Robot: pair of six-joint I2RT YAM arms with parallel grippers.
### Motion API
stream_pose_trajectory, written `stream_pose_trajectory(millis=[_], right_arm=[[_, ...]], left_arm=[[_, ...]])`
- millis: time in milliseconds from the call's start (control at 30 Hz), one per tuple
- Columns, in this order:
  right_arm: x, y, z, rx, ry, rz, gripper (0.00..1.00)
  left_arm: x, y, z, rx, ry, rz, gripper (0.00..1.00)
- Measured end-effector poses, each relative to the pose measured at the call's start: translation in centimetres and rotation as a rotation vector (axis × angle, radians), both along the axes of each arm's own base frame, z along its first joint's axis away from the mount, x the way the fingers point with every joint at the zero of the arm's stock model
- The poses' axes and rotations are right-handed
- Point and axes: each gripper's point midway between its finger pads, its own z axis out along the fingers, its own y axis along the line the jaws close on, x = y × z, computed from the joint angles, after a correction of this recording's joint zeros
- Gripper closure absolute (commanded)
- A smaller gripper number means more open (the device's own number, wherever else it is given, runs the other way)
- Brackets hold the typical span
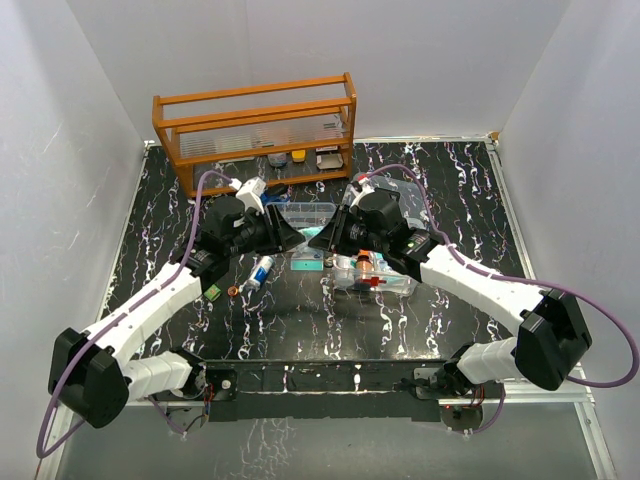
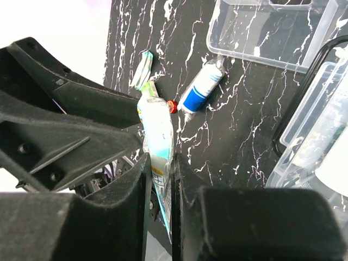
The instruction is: Organize the medicine kit
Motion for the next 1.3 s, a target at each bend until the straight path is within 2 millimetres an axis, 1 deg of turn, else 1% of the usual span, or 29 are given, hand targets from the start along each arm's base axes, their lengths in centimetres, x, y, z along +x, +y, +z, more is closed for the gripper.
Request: stream_pose_trajectory(millis=[33,133,233,333,400,500,600,667,733,800,900,1100,1300], right_arm=[[0.1,0.0,0.0,-0.002,-0.003,-0.002,0.97],[0.3,-0.3,-0.1,-0.023,-0.025,-0.005,0.98],[0.7,-1.0,-0.4,-0.073,-0.052,-0.016,0.98],[1.3,-1.8,0.1,-0.117,-0.085,-0.035,0.98],[1.8,-2.8,0.6,-0.154,-0.113,-0.061,0.98],[2.5,-4.5,1.3,-0.213,-0.154,-0.109,0.98],[3.0,-6.6,1.7,-0.274,-0.179,-0.155,0.98],[3.5,-8.4,1.9,-0.318,-0.185,-0.191,0.99],[4.3,-10.6,2.0,-0.358,-0.181,-0.238,0.99],[5.0,-12.7,1.9,-0.396,-0.175,-0.287,0.99],[5.4,-15.4,1.5,-0.450,-0.153,-0.340,0.99],[4.9,-18.3,0.6,-0.524,-0.101,-0.372,0.99],[4.2,-21.3,-0.6,-0.584,-0.024,-0.410,0.99]], left_arm=[[0.0,0.1,0.0,0.003,0.001,0.004,0.45],[-0.1,0.7,-0.4,0.028,0.013,0.029,0.32],[0.1,1.7,-1.1,0.082,0.023,0.069,0.23],[0.3,2.9,-1.3,0.136,0.008,0.113,0.19],[0.4,4.0,-0.9,0.174,-0.026,0.144,0.17],[0.6,5.6,0.2,0.220,-0.098,0.190,0.14],[1.0,7.1,1.4,0.264,-0.175,0.233,0.13],[1.4,8.0,1.8,0.294,-0.230,0.266,0.13],[1.6,9.0,1.4,0.330,-0.258,0.297,0.12],[1.6,9.8,0.4,0.368,-0.263,0.317,0.12],[1.7,10.4,-0.4,0.408,-0.260,0.331,0.12],[2.0,10.9,-0.4,0.429,-0.265,0.356,0.12],[2.0,10.9,-0.5,0.422,-0.256,0.361,0.12]])
